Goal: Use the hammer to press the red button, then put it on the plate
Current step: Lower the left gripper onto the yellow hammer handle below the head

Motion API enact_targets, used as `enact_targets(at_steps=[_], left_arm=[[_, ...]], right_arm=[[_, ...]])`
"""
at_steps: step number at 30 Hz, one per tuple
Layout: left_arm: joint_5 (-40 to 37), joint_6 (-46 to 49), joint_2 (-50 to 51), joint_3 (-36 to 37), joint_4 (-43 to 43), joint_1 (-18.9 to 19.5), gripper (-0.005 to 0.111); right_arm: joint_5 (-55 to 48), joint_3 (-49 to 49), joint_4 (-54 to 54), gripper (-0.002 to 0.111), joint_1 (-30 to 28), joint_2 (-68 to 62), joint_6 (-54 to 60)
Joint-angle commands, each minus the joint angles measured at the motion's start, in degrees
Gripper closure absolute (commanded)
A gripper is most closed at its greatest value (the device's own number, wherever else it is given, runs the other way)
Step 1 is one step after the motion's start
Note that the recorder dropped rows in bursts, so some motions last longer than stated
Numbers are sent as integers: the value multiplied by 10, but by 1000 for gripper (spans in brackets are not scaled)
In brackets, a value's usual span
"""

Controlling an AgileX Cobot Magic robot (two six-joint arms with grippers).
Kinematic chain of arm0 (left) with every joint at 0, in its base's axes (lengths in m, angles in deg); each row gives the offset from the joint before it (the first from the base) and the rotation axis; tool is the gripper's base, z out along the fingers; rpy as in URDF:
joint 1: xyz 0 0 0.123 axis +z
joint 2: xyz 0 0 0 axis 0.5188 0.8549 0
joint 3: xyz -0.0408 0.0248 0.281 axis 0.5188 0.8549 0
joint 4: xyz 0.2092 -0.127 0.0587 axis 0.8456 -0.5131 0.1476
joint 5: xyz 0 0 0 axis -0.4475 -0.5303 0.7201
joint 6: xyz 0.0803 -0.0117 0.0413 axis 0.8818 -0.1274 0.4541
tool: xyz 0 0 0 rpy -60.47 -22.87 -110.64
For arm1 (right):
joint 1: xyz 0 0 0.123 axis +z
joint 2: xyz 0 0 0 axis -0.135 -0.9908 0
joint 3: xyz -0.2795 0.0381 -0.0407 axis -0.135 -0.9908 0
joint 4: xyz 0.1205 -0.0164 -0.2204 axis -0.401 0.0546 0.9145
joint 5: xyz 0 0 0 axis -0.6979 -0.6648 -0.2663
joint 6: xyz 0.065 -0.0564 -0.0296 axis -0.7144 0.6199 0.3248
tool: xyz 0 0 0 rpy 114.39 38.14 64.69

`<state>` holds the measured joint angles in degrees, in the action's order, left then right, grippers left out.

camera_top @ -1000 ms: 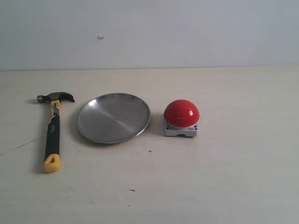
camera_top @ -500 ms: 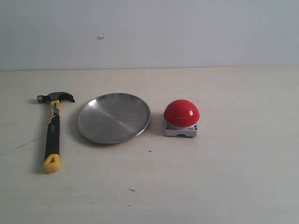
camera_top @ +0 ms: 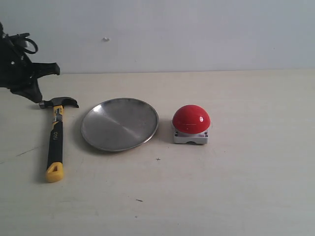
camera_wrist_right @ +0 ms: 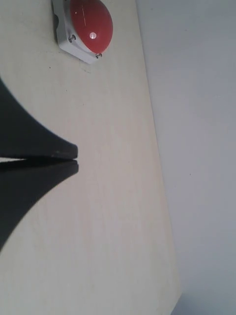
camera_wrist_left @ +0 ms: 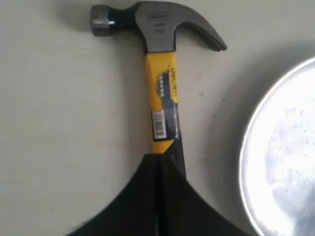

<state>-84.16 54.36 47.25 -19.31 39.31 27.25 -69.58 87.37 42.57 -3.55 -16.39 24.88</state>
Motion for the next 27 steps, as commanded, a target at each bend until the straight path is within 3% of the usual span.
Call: enact_targets(at_steps=[1,4,12,22,27], left_arm=[[-34,-41,53,-74,44,-30,107],[-59,-77,87,-118,87,-43,107],[-144,-70,145,-219,85,-43,107],[-144,-70,185,-248,78,-39,107],[-144,-70,187,-251,74,-33,91]], right_arm=[[3,-2,0,108,-4,4,5],[3,-2,0,108,-4,4,5],[3,-2,0,108,-4,4,5],[3,-2,0,108,-4,4,5],[3,-2,0,108,-4,4,5]])
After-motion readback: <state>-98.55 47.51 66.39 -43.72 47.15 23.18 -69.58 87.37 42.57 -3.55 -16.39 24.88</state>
